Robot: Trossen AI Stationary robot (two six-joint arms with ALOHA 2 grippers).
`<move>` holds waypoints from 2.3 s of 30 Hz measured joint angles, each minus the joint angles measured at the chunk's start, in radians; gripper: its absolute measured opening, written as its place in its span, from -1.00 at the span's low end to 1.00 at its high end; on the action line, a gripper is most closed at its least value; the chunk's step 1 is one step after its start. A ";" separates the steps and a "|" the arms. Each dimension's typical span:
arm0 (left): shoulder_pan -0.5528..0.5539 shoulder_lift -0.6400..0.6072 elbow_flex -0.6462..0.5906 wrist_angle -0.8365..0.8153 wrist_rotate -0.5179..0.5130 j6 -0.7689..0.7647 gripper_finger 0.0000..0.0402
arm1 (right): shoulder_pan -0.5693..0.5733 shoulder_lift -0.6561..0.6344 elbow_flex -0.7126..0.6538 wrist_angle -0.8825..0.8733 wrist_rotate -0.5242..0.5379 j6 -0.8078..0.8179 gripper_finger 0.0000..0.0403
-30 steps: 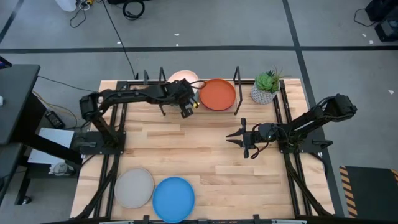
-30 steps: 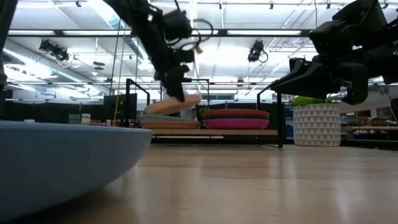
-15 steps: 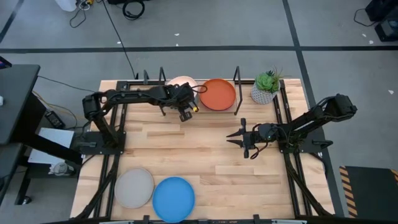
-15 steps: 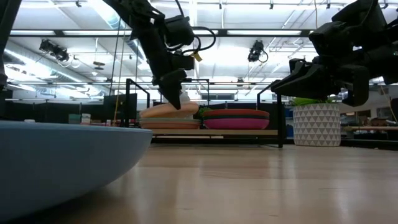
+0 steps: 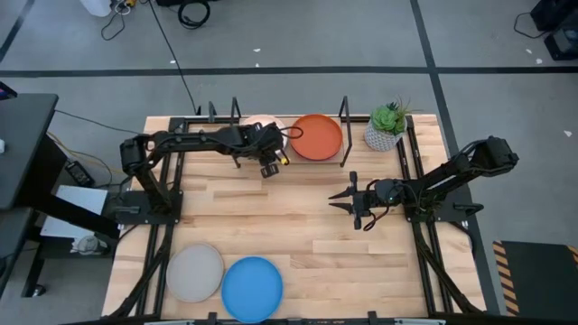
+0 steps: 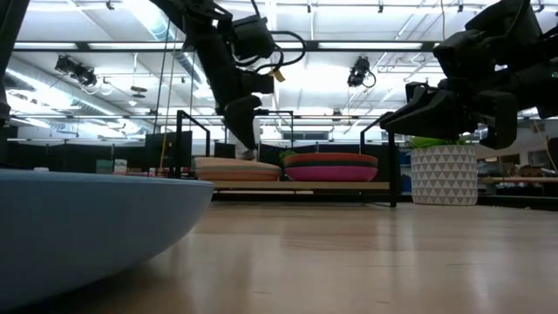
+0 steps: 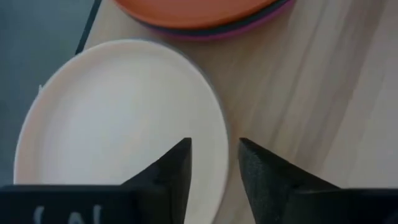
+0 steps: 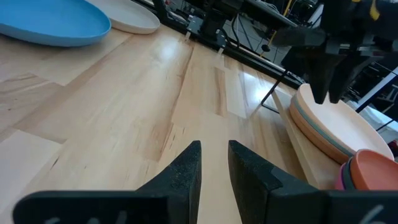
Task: Place and stack plates onto a shelf
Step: Stack the light orange plate on top of the light blue plate on the shelf, then stack the blue plate on top of the orange plate on the shelf
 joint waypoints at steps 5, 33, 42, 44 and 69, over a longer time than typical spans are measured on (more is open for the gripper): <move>-0.013 -0.001 0.035 -0.038 -0.020 -0.057 -0.29 | 0.000 0.000 0.000 0.000 0.000 0.000 -0.57; -0.053 0.076 0.031 -0.299 -0.235 -0.145 -0.30 | 0.000 0.000 0.000 0.008 -0.055 0.000 -0.57; -0.105 0.039 0.127 -0.354 -0.123 -0.170 -0.30 | 0.000 0.000 0.000 -0.001 -0.052 -0.003 -0.57; -0.124 0.038 0.152 -0.347 0.081 -0.254 -0.30 | 0.000 0.000 0.000 -0.004 -0.051 -0.003 -0.57; -0.663 0.101 0.137 -0.347 0.301 -0.574 -0.30 | 0.000 0.000 0.000 -0.007 -0.051 -0.004 -0.57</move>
